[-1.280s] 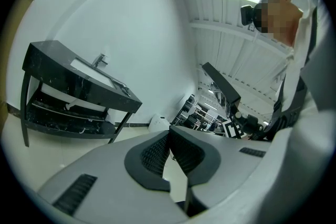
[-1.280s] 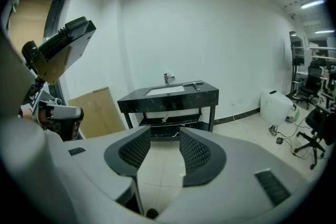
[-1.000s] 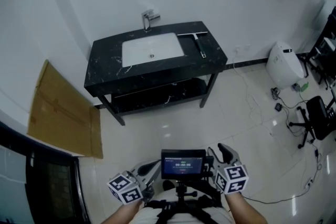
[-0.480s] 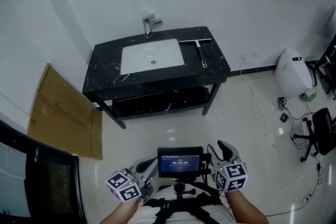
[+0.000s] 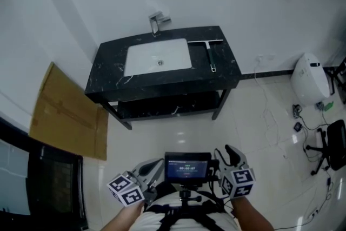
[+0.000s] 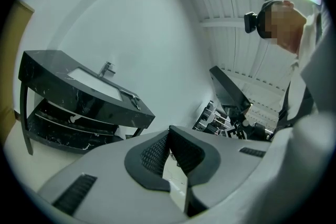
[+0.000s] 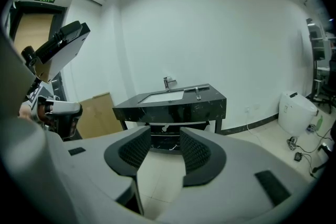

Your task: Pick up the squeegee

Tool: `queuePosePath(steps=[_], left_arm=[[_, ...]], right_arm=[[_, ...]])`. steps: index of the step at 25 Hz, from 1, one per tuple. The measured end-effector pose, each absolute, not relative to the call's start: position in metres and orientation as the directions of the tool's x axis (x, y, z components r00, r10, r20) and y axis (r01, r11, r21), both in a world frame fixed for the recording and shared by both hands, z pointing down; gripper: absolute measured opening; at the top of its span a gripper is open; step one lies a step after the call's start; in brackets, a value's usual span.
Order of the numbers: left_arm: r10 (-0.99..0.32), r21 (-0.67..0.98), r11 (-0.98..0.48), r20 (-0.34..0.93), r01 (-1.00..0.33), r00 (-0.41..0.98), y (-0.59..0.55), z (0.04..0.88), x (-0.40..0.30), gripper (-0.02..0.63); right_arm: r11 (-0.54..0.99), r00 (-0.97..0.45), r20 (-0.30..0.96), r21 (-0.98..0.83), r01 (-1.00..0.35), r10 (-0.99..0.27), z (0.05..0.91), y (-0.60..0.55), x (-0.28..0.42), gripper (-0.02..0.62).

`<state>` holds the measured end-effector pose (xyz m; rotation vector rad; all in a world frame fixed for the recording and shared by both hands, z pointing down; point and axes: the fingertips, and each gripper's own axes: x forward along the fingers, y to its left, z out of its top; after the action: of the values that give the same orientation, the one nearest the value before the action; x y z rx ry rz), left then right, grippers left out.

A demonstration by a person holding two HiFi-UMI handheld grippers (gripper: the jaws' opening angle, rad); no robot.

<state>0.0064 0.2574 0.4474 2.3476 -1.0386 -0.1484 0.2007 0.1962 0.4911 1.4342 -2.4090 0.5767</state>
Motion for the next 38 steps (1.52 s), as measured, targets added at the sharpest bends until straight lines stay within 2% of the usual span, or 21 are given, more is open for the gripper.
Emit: queuePosePath(steps=[12,24,38], left_arm=[[-0.729,0.552,-0.519,0.111,-0.652,0.675,0.203,0.451,-0.043,-0.003],[-0.61,0.562,-0.614,0.106,-0.553,0.785,0.108,0.449,-0.112,-0.003],[-0.567,0.591,-0.621,0.115,-0.515,0.815,0.066,0.453,-0.152,-0.003]], right_arm=[[0.443,-0.475,0.446,-0.183,-0.878,-0.758,0.494,0.148,0.156,0.178],[0.327,-0.36,0.459,-0.153,-0.932,-0.812,0.487,0.075,0.086,0.178],[0.271,-0.28,0.48,-0.091,-0.958,-0.831,0.474,0.055,0.064,0.178]])
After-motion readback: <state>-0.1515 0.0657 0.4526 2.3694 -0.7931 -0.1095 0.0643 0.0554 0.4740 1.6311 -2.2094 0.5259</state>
